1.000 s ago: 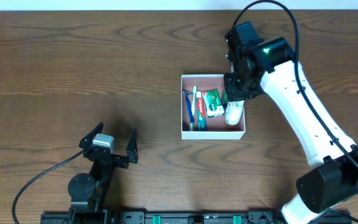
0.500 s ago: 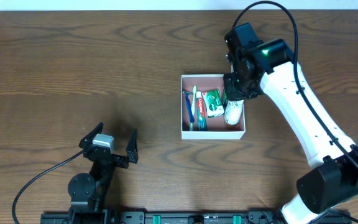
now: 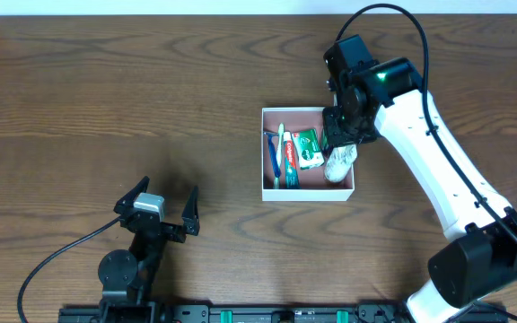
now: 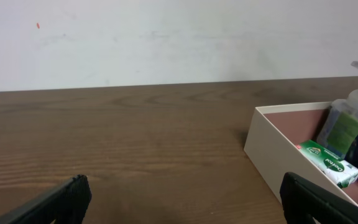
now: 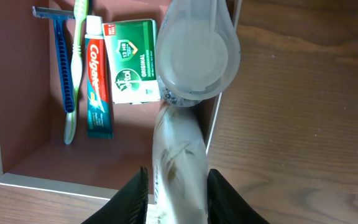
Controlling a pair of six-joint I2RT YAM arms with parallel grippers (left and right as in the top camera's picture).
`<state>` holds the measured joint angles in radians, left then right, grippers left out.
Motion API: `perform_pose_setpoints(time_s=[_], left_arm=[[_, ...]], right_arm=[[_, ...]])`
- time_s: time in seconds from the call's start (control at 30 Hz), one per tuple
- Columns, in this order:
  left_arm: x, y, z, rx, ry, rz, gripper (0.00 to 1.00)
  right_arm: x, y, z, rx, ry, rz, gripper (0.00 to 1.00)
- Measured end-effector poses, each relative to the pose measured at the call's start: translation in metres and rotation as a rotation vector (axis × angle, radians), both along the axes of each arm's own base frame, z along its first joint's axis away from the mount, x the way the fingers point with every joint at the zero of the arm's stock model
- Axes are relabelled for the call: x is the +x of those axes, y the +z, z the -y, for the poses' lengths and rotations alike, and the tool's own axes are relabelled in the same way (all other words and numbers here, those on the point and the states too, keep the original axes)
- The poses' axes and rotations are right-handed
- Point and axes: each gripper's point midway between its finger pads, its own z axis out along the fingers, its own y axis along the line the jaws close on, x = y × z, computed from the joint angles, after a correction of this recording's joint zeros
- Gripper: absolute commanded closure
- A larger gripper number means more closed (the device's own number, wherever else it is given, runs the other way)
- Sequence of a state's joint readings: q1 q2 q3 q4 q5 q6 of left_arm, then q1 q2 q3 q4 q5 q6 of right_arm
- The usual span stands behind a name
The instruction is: Pack container
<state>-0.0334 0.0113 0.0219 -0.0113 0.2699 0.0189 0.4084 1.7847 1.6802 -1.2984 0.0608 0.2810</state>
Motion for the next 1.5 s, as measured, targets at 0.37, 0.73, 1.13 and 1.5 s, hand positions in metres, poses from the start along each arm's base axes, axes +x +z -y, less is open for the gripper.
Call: perform_pose_setpoints(time_s=[0.37, 0.73, 1.13, 1.5], left_arm=[[0.000, 0.000, 0.000, 0.000, 0.000, 0.000, 0.02], [0.000, 0.000, 0.000, 0.000, 0.000, 0.000, 0.02], [0.000, 0.000, 0.000, 0.000, 0.000, 0.000, 0.02], [0.000, 0.000, 0.000, 0.000, 0.000, 0.000, 0.02]], right_arm=[[0.008, 0.031, -0.003, 0.022, -0.001, 0.053, 0.69], [0.034, 0.132, 0.020, 0.082, -0.053, 0.280, 0.01], [0.014, 0.159, 0.169, -0.047, -0.423, 0.255, 0.01], [-0.036, 0.173, 0.210, -0.029, -0.523, 0.272, 0.01]])
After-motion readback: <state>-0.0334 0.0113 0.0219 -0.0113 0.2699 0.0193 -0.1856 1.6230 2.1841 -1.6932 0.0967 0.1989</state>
